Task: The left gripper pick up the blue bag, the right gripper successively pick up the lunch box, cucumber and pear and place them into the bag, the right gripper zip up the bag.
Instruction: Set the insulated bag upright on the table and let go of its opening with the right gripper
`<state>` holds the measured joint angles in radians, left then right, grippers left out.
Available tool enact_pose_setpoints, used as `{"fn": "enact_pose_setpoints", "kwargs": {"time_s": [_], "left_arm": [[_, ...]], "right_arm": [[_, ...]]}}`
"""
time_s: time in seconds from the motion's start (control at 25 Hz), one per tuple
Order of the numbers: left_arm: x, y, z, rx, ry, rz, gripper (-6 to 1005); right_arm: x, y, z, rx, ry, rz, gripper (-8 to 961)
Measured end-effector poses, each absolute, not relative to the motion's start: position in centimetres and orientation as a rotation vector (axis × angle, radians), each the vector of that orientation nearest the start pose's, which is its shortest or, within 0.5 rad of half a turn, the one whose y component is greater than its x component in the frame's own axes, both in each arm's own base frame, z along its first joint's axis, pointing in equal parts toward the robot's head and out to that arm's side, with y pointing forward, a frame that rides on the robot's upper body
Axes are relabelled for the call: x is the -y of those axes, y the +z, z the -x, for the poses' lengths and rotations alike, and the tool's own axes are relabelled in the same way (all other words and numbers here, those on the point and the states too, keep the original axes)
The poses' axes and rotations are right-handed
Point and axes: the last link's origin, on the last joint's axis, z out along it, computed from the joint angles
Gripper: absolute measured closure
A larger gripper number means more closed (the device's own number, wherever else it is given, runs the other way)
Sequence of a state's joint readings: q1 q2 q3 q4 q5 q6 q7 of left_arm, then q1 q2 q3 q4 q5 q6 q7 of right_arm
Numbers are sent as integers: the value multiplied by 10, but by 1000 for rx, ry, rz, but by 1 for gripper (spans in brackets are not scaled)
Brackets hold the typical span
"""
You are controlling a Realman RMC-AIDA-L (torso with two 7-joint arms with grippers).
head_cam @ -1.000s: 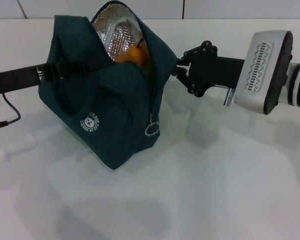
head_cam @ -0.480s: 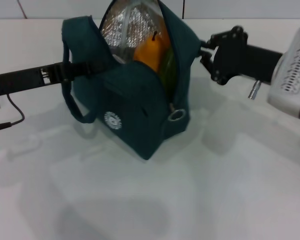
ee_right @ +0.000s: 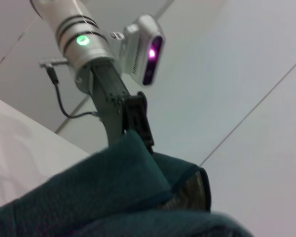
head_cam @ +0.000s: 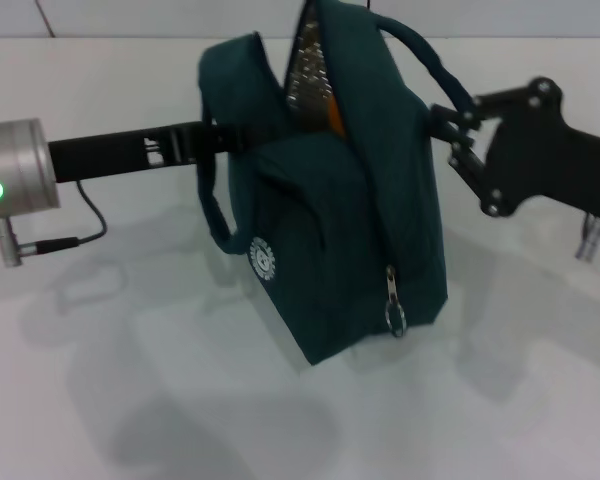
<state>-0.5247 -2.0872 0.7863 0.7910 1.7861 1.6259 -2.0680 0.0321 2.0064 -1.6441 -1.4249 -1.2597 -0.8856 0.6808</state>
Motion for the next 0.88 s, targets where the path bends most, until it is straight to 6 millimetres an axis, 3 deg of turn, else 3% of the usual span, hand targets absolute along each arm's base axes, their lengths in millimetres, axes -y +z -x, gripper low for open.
{"fn": "enact_pose_setpoints", "kwargs": {"time_s": [0.48,0.88], "left_arm": [[-348,-15,189,1340,-1024,2737,932],[-356,-34,168,1293,-979,2789,931]], "right_arm": [[-275,40,-225,474,379,2239,896],[-268,68,-227,493,360,2175,903]]}}
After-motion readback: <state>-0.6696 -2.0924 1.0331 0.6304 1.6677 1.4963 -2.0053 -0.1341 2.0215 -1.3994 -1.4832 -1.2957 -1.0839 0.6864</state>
